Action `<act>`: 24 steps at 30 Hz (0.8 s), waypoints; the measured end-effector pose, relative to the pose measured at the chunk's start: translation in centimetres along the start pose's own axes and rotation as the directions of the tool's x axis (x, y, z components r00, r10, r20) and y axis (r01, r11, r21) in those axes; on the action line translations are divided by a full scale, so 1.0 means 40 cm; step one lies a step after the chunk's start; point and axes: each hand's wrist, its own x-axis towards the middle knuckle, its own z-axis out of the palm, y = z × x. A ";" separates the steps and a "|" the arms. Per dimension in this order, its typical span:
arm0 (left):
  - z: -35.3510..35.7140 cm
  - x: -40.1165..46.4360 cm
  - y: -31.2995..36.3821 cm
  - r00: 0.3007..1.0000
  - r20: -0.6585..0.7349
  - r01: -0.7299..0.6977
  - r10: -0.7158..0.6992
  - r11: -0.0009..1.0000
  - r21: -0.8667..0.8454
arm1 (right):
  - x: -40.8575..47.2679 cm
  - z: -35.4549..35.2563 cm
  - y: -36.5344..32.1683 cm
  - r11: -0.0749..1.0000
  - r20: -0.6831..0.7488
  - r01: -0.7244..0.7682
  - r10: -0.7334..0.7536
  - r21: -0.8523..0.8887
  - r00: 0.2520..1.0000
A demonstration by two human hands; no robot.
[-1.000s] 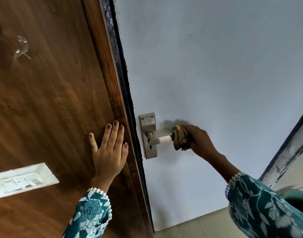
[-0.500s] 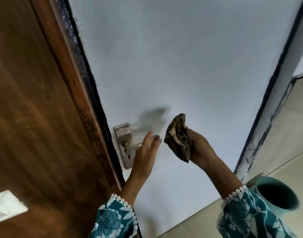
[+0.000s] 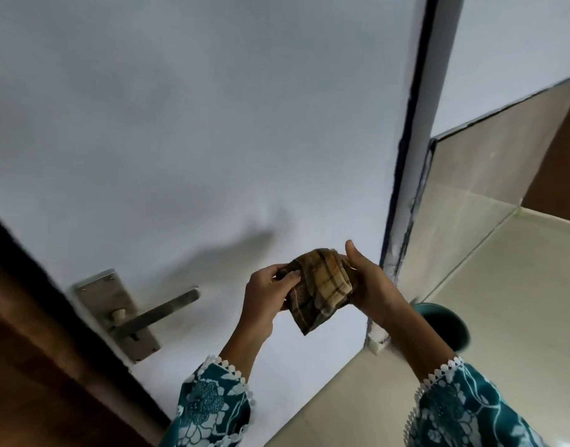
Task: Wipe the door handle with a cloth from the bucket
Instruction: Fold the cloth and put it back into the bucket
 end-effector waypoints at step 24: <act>0.921 0.343 -0.406 0.772 0.245 0.617 -0.586 0.783 -0.072 | 0.015 -1.139 0.135 0.862 -0.527 -0.453 0.500 0.226 0.687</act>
